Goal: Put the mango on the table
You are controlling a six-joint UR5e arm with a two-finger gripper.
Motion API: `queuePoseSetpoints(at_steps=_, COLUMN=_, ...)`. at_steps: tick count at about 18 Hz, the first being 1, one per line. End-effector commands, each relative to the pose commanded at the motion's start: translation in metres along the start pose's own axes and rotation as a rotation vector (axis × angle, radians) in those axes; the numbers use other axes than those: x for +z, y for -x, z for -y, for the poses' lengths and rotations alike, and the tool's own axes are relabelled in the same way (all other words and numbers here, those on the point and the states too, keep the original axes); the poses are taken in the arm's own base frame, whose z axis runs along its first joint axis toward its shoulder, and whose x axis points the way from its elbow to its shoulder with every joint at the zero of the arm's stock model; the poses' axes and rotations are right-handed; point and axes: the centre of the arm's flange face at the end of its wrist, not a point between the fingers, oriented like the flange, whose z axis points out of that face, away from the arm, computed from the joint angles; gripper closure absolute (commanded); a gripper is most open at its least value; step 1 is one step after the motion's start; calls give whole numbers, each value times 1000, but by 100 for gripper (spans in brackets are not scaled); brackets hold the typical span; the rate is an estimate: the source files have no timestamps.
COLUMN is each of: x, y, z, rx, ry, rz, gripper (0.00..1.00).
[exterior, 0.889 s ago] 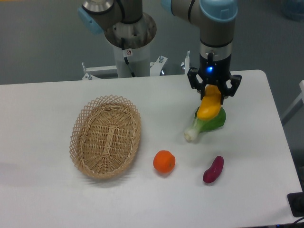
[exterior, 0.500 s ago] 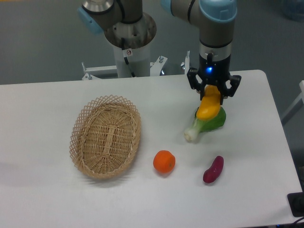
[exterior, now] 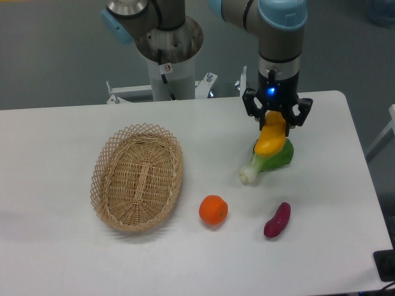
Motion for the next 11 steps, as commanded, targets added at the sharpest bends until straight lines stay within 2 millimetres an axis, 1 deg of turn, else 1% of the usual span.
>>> queuePoseSetpoints(at_steps=3, x=9, y=1, z=3, rx=3, ry=4, rz=-7, gripper=48)
queuePoseSetpoints(at_steps=7, x=34, y=11, z=7, rx=5, ry=-11, rz=29, gripper=48)
queuePoseSetpoints(at_steps=8, x=42, y=12, z=7, rx=16, ry=-7, rz=25, gripper=48)
queuePoseSetpoints(at_steps=11, x=52, y=18, z=2, rx=110, ry=-2, rz=26, gripper=48)
